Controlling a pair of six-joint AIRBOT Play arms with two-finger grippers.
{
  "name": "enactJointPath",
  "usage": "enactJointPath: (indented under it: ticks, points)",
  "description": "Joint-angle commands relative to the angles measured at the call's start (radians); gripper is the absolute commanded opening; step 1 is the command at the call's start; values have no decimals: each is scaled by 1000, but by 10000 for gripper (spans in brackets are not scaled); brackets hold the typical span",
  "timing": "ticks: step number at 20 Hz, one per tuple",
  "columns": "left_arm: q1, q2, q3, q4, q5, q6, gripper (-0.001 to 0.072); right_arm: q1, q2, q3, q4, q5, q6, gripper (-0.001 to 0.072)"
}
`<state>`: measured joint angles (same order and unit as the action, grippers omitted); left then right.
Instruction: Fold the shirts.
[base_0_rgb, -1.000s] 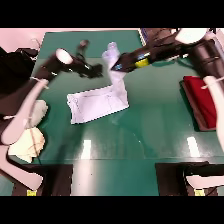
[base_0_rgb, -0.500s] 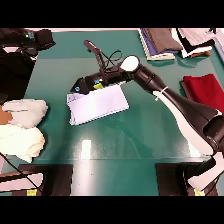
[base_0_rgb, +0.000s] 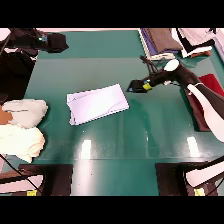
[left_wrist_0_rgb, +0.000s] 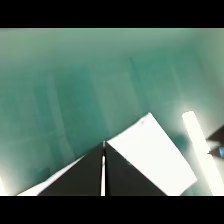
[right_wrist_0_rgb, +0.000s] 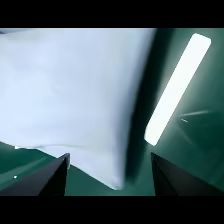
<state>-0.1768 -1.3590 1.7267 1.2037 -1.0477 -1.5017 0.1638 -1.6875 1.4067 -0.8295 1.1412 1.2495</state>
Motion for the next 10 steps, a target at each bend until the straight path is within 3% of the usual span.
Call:
enactJointPath:
  ticks: [1, 7, 9, 10]
  points:
    - [-38, -12, -6, 1, 8, 18, 28, -70, -69, -26, 52, 46, 18, 582]
    - [-44, -35, -6, -8, -16, 18, 28, 88, -267, 165, 212, 61, 16, 570]
    - [-44, -35, -6, -8, -23, 18, 27, 149, -341, 236, 266, 69, 17, 495]
    - [-44, -35, -6, -9, -25, 18, 28, 180, -372, 272, 272, 70, 16, 418]
